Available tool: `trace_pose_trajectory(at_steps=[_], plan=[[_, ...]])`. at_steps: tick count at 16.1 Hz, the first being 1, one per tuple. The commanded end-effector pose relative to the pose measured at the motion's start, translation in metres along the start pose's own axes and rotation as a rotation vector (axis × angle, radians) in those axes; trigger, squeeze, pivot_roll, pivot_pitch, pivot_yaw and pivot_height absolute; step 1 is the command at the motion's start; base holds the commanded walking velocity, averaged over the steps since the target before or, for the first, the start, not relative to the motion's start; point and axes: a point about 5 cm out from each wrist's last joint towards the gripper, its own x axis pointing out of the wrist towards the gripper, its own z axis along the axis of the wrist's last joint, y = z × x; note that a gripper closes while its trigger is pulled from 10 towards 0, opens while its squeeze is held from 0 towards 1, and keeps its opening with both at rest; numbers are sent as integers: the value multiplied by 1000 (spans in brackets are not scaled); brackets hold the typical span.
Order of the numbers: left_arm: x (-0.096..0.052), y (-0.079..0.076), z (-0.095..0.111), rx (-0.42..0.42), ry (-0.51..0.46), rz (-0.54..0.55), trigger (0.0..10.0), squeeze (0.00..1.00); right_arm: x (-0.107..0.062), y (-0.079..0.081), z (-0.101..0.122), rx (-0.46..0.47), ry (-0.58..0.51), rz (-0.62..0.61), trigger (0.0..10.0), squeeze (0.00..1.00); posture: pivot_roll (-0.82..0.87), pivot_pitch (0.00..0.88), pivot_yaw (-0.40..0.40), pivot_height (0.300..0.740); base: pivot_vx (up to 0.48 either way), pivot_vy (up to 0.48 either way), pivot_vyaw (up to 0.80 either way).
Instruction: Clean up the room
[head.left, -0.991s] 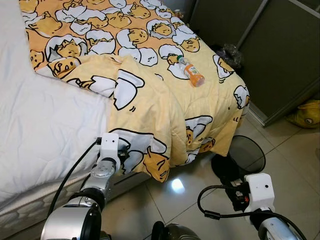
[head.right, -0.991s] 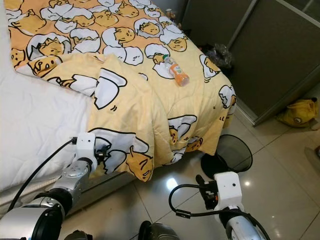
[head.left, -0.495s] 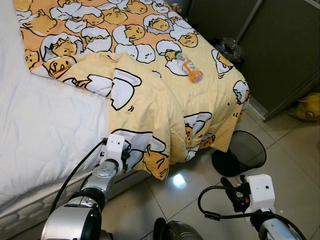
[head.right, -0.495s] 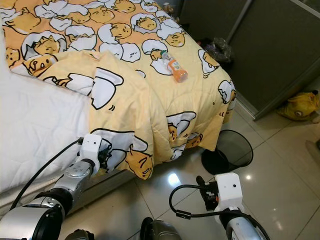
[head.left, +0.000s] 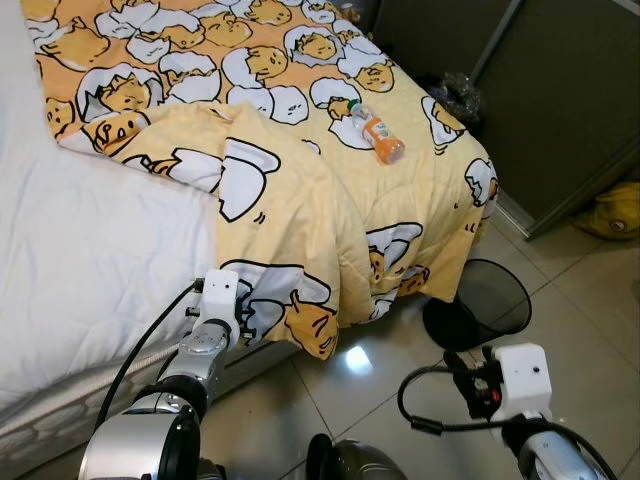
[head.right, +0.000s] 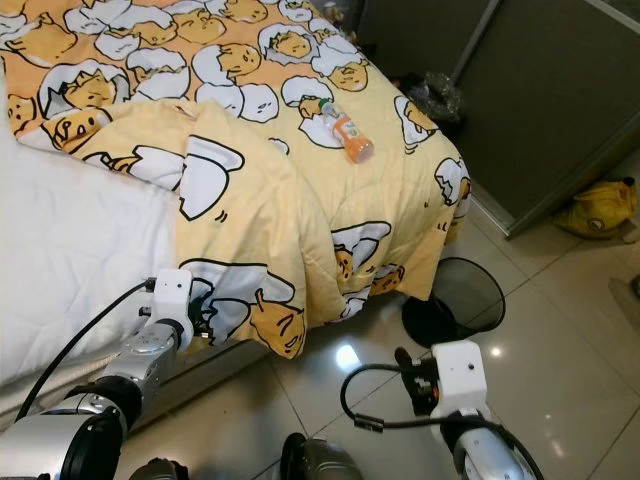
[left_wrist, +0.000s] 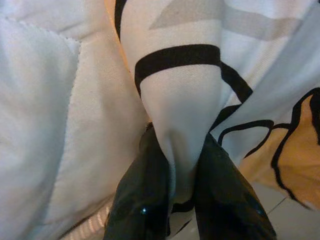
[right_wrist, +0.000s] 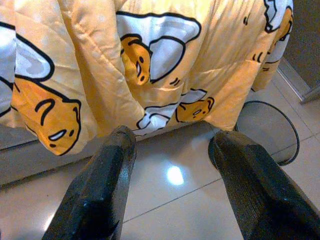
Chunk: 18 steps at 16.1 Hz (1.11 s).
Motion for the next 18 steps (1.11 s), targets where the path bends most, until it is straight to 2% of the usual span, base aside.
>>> trace_pose_trajectory(at_steps=[1, 5, 6, 7, 8, 9, 10, 11, 12, 13, 15, 16, 18], plan=[[-3, -5, -15, 33, 52, -28, 0, 0, 0, -4, -7, 1, 27, -22, 10000, 0, -234, 116, -152, 740, 0, 0, 0], [-13, -1, -45, 208, 100, -131, 0, 0, 12, 5, -7, 20, 16, 1, 10000, 0, -184, 84, -120, 740, 0, 0, 0], [-26, 6, -71, 369, 128, -231, 0, 0, 20, 11, -6, 35, 6, 21, 10000, 0, -158, 60, -95, 740, 0, 0, 0], [-31, 10, -81, 419, 145, -266, 0, 0, 24, 13, -6, 43, 2, 29, 10000, 0, -145, 51, -87, 740, 0, 0, 0], [-36, 15, -90, 423, 164, -278, 0, 0, 27, 15, -6, 46, 1, 31, 10000, 0, -138, 45, -84, 740, 0, 0, 0], [-50, 27, -112, 464, 214, -322, 0, 0, 32, 17, -6, 57, -4, 36, 10000, 0, -109, 32, -79, 740, 0, 0, 0], [-57, 32, -121, 472, 225, -328, 0, 0, 37, 19, -7, 62, -5, 42, 10000, 0, -87, 23, -76, 740, 0, 0, 0], [-55, 33, -118, 459, 208, -297, 10000, 0, 42, 21, -7, 62, -8, 48, 10000, 0, -72, 15, -77, 740, 0, 0, 0], [-52, 31, -113, 449, 188, -285, 10000, 0, 45, 22, -6, 62, -11, 51, 10000, 0, -62, 9, -79, 740, 0, 0, 0], [-47, 23, -102, 409, 133, -311, 10000, 0, 53, 24, -4, 62, -21, 62, 10000, 0, -54, 0, -79, 740, 0, 0, 0], [-43, 19, -93, 420, 99, -326, 10000, 0, 59, 26, -1, 57, -31, 72, 10000, 0, -52, 0, -78, 740, 0, 0, 0], [-42, 18, -92, 405, 106, -338, 10000, 0, 62, 27, 0, 54, -36, 78, 10000, 0, -54, 0, -75, 740, 0, -461, 0], [-46, 18, -99, 451, 128, -384, 10000, 0, 64, 27, 2, 53, -48, 85, 10000, 0, -62, 0, -66, 740, 0, -465, 0]])
